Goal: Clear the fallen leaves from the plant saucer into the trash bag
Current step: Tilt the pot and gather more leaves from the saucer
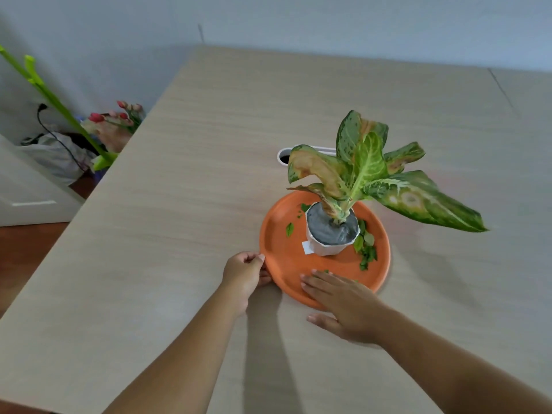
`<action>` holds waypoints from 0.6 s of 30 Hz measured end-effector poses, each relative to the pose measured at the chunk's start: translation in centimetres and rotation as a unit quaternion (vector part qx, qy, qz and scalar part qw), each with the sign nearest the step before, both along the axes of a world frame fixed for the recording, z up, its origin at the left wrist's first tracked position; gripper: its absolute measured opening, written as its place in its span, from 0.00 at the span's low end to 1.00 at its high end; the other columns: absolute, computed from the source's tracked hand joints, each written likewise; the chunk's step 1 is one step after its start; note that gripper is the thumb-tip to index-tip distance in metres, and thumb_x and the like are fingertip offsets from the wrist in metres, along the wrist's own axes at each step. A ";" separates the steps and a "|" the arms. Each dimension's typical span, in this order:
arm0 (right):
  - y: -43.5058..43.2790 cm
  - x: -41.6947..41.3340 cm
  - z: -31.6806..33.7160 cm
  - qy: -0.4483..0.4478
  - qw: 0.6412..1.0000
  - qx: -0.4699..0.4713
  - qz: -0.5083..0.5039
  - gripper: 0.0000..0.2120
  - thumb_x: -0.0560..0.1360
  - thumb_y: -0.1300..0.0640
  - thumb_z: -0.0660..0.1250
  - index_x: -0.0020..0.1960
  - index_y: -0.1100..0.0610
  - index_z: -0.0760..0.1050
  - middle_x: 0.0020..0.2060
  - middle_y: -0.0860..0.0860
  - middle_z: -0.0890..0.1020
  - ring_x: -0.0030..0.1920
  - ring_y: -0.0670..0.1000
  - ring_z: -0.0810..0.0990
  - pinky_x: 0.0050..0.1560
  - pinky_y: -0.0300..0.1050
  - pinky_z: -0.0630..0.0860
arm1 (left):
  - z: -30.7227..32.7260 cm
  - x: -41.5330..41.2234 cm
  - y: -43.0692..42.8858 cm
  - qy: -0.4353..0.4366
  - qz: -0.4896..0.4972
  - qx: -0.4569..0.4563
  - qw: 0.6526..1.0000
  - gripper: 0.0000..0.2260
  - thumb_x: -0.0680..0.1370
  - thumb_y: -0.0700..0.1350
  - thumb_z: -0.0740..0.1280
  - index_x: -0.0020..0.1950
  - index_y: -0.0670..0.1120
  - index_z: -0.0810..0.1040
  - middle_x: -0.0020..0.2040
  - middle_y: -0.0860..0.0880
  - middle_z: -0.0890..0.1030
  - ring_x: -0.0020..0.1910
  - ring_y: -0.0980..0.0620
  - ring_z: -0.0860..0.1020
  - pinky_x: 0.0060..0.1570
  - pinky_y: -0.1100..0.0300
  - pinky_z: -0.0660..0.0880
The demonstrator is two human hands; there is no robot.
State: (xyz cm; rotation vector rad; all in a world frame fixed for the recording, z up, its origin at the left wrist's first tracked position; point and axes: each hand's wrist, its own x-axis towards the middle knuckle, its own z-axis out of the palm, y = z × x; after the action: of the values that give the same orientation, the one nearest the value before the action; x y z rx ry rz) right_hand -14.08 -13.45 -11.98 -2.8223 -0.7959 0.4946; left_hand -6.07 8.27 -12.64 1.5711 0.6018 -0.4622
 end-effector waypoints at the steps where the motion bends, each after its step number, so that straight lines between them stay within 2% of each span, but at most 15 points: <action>1: -0.6 -0.4 0.1 0.001 1.000 0.001 0.000 0.34 0.79 0.34 0.44 0.78 0.53 0.53 0.78 0.46 0.55 0.77 0.46 0.47 0.76 0.49 0.47 | 0.1 0.5 0.3 -0.003 -0.005 0.004 1.000 0.09 0.80 0.42 0.64 0.57 0.38 0.78 0.45 0.40 0.83 0.40 0.46 0.82 0.42 0.56 0.81; 3: -1.4 -0.7 0.5 0.014 1.000 -0.003 -0.006 0.34 0.79 0.33 0.44 0.78 0.52 0.54 0.77 0.46 0.55 0.77 0.46 0.47 0.74 0.46 0.41 | 0.4 1.4 0.7 -0.011 -0.009 0.009 1.000 0.09 0.81 0.42 0.64 0.57 0.39 0.77 0.45 0.40 0.82 0.41 0.46 0.82 0.44 0.54 0.82; 5: -1.2 -0.4 0.7 0.003 1.000 -0.001 -0.012 0.35 0.78 0.33 0.44 0.77 0.52 0.55 0.77 0.46 0.57 0.77 0.47 0.49 0.73 0.44 0.40 | 0.4 1.8 0.9 -0.012 -0.002 0.014 1.000 0.09 0.81 0.42 0.63 0.56 0.39 0.78 0.46 0.40 0.83 0.42 0.45 0.82 0.45 0.53 0.82; 9: 1.1 1.0 0.5 -0.025 1.000 0.011 -0.012 0.33 0.78 0.34 0.46 0.77 0.52 0.56 0.77 0.47 0.59 0.77 0.49 0.52 0.74 0.45 0.46 | -0.1 -1.0 0.1 0.028 0.025 -0.026 0.999 0.11 0.80 0.47 0.65 0.51 0.39 0.77 0.48 0.37 0.84 0.44 0.41 0.84 0.46 0.50 0.83; 13: 3.1 1.8 -0.4 -0.025 1.000 0.012 0.007 0.32 0.79 0.36 0.47 0.77 0.53 0.56 0.76 0.47 0.61 0.77 0.49 0.53 0.74 0.47 0.50 | -0.4 -4.3 -1.3 0.044 0.033 -0.077 0.996 0.10 0.80 0.45 0.66 0.49 0.37 0.76 0.45 0.39 0.84 0.42 0.43 0.84 0.45 0.52 0.83; 16: 1.8 1.3 -0.6 -0.019 1.000 0.008 0.014 0.31 0.80 0.37 0.45 0.77 0.52 0.57 0.76 0.46 0.60 0.77 0.49 0.53 0.73 0.46 0.48 | -0.6 -3.8 -1.4 0.025 0.043 -0.039 0.998 0.09 0.79 0.44 0.66 0.48 0.37 0.75 0.44 0.39 0.83 0.39 0.45 0.83 0.41 0.56 0.82; 18: 0.1 0.8 -0.6 -0.041 0.999 -0.002 0.013 0.30 0.80 0.38 0.45 0.75 0.52 0.63 0.74 0.46 0.64 0.75 0.49 0.59 0.73 0.48 0.55 | -0.6 -2.8 -0.9 0.012 0.049 -0.010 0.999 0.08 0.79 0.43 0.66 0.47 0.38 0.74 0.42 0.39 0.81 0.36 0.47 0.81 0.38 0.56 0.82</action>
State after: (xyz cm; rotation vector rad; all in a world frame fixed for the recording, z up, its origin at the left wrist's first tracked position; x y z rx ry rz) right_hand -13.29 -13.32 -12.58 -2.8554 -0.8495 0.3877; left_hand -8.86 7.35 -13.20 1.5108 0.6877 -0.4123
